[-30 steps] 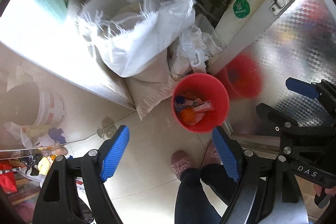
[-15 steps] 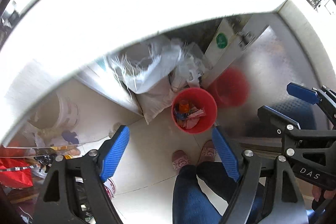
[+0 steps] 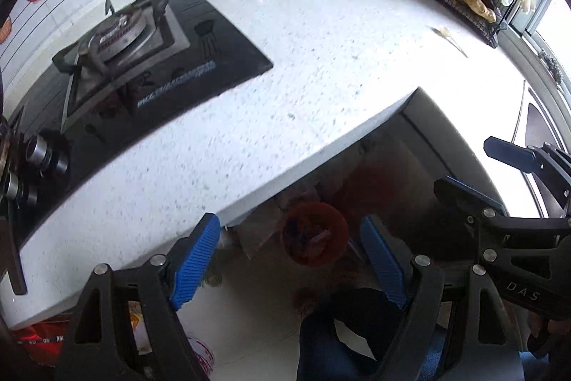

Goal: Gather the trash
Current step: 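Raise both tools from the bin back to the counter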

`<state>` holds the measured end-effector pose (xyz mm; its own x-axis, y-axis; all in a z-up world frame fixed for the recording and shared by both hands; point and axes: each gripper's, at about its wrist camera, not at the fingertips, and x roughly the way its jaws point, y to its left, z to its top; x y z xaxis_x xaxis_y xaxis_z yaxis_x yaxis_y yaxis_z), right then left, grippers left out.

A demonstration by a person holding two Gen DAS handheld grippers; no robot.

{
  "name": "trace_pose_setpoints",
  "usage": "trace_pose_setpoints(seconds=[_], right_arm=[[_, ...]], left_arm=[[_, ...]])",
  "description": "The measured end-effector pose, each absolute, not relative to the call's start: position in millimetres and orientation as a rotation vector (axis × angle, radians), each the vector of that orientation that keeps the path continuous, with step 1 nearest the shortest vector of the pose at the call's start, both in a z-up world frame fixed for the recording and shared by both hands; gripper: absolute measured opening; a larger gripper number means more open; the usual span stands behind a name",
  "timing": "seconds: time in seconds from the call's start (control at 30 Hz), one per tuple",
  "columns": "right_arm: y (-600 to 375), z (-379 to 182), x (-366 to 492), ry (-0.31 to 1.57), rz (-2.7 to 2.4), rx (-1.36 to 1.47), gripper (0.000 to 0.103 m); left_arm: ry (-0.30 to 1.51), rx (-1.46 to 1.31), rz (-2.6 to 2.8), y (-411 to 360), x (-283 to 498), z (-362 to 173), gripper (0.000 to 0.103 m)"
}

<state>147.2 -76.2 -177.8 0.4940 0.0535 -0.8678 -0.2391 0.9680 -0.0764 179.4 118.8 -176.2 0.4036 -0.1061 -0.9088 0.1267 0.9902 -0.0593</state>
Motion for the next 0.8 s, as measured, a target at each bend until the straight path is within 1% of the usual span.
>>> trace_pose_setpoints(seconds=[0.2, 0.3, 0.8], right_arm=[[-108, -157, 173, 1.004, 0.093, -0.174, 0.073], [-127, -155, 190, 0.996, 0.062, -0.160, 0.073], [-218, -147, 286, 1.022, -0.022, -0.120, 0.073]], left_arm=[[1.104, 0.044, -0.233, 86, 223, -158, 0.079], [1.085, 0.076, -0.263, 61, 248, -154, 0.079], [1.102, 0.129, -0.342, -34, 368, -160, 0.079]])
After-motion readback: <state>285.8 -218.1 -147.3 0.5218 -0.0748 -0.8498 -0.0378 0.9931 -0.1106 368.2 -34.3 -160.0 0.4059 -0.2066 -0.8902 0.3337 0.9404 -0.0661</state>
